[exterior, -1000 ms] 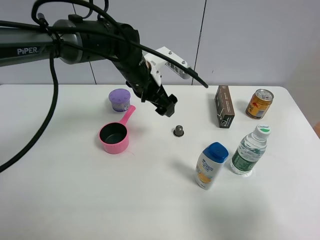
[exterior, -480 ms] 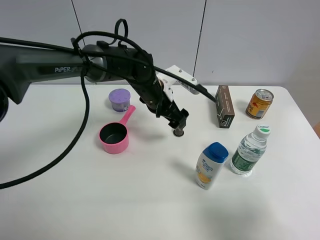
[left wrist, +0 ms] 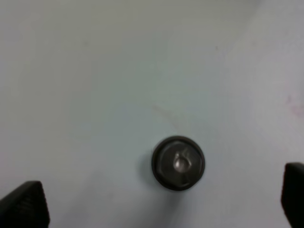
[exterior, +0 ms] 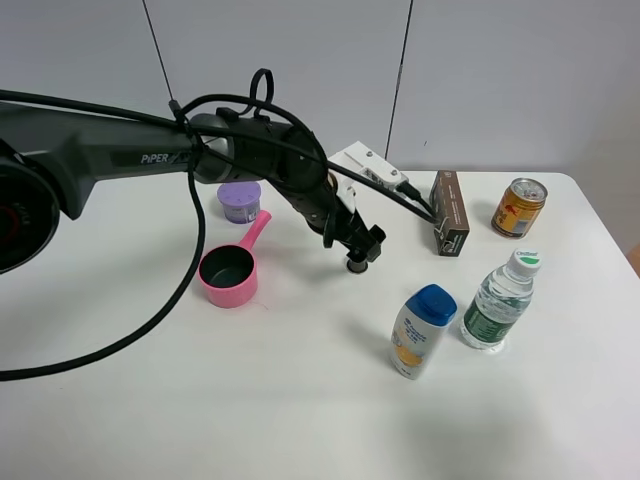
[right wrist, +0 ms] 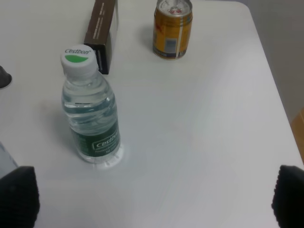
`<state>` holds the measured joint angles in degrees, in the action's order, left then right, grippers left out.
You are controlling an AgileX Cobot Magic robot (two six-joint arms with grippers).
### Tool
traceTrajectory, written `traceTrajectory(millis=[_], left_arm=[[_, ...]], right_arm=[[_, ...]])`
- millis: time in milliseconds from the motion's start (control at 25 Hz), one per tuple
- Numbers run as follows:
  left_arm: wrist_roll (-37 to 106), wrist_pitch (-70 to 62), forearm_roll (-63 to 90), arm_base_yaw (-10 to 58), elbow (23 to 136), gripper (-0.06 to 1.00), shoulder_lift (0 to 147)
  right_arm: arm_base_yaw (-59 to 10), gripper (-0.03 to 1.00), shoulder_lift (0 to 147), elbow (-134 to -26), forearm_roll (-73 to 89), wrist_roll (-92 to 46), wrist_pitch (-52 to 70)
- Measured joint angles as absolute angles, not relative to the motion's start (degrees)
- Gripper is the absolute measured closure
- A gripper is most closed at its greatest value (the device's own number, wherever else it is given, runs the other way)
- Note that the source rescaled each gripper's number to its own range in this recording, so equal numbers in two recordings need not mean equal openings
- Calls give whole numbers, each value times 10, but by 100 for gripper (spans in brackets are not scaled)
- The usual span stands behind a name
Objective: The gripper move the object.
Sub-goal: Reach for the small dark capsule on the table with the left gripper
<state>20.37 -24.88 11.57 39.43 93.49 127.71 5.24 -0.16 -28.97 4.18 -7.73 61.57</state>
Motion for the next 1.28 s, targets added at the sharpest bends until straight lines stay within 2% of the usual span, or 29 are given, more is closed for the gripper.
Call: traceTrajectory(millis=[440,800,1280], left_arm=[[221,-212,116,397,935,-6,1316],[270,-185,117,426,935,-6,1333],[275,-178,117,420,935,-6,1345]], right_arm=[[52,-3,-2,-290,42,-77,616],[52,-3,-2,-290,42,-77,616],[52,-3,-2,-290,42,-77,616]])
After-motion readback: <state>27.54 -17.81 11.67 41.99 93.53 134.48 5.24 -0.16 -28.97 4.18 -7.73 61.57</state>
